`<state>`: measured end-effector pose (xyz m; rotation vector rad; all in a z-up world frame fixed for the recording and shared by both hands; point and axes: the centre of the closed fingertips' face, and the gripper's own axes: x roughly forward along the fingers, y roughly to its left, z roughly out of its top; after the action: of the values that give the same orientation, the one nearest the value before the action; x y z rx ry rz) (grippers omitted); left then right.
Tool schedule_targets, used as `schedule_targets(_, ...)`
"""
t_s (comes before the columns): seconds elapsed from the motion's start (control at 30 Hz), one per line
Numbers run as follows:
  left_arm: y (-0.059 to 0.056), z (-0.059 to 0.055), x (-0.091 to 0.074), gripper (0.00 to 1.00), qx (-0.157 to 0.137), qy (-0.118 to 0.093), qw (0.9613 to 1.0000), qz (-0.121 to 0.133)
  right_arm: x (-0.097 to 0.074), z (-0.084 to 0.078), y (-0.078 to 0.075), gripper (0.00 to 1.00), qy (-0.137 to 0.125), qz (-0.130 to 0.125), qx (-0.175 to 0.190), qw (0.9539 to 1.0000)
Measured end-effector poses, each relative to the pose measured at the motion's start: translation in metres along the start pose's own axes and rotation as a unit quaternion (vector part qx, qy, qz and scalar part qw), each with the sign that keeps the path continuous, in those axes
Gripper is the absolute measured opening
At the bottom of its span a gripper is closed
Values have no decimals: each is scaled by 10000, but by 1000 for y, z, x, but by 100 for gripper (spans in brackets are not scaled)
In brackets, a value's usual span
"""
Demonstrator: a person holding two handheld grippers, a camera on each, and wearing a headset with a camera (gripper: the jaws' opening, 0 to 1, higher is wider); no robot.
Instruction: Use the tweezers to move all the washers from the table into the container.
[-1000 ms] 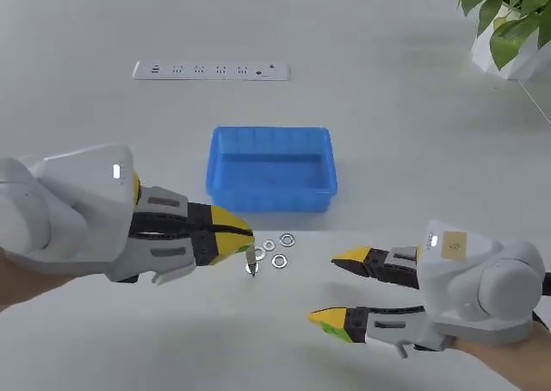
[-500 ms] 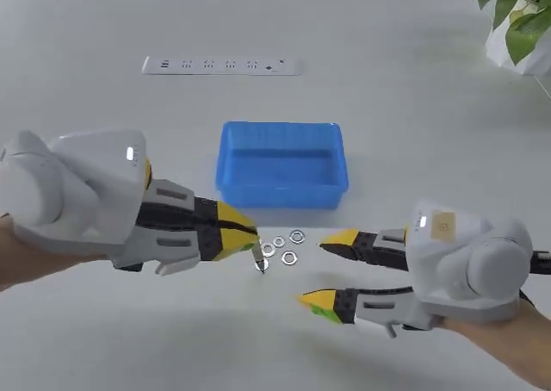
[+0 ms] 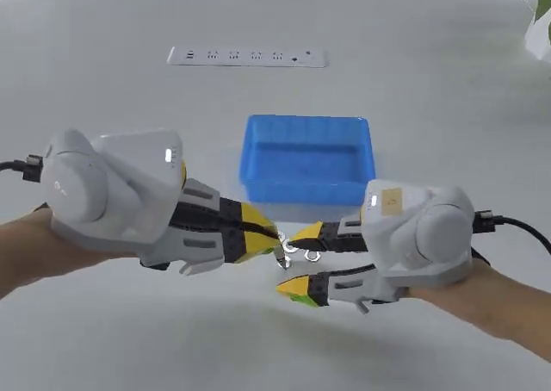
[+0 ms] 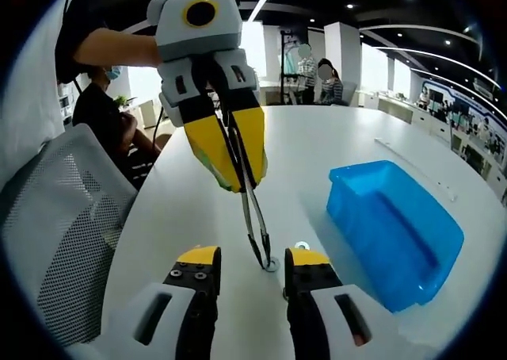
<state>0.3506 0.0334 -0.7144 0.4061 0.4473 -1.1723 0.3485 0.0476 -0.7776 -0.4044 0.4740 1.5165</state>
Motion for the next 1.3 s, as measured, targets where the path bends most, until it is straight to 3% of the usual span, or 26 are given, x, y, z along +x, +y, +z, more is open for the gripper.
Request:
schedule_targets(0.2, 4, 1, 1, 6, -85, -69, 9999, 37, 6, 3, -2, 27, 56, 88, -173, 9998)
schedule_targets(0.33, 3, 2, 3, 6, -98, -115, 9999, 17, 9, 1, -2, 17, 221, 205, -505, 9983)
schedule_targets(0.67, 2, 6, 5, 6, -56, -144, 9999, -11, 11, 4, -5, 10, 270, 292, -790, 9961)
schedule_targets(0.93, 2, 7, 4, 7, -52, -216, 9997, 112, 12, 5, -5, 9, 206, 262, -785, 9964)
schedule_targets(1.3, 3, 11, -2, 10, -333, -380, 9984, 248, 11, 9, -3, 9, 173, 218, -742, 9969)
